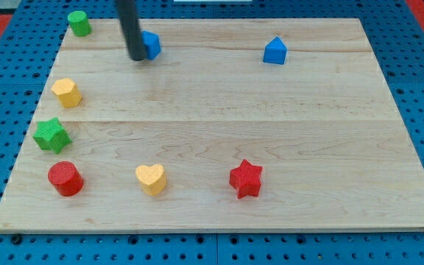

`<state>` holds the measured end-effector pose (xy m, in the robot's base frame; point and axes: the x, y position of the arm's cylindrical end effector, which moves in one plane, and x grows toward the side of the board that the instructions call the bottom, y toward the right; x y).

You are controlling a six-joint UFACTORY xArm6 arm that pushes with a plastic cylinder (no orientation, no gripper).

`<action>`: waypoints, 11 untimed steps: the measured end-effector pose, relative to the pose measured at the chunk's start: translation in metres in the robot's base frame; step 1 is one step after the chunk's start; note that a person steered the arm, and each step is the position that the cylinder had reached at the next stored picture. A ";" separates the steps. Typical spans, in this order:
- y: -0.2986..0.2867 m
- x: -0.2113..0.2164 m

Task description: Push the blue cube a bit right

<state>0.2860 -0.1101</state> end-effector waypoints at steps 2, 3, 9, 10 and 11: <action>-0.056 -0.041; -0.012 -0.060; 0.200 -0.080; 0.213 -0.078; 0.208 -0.077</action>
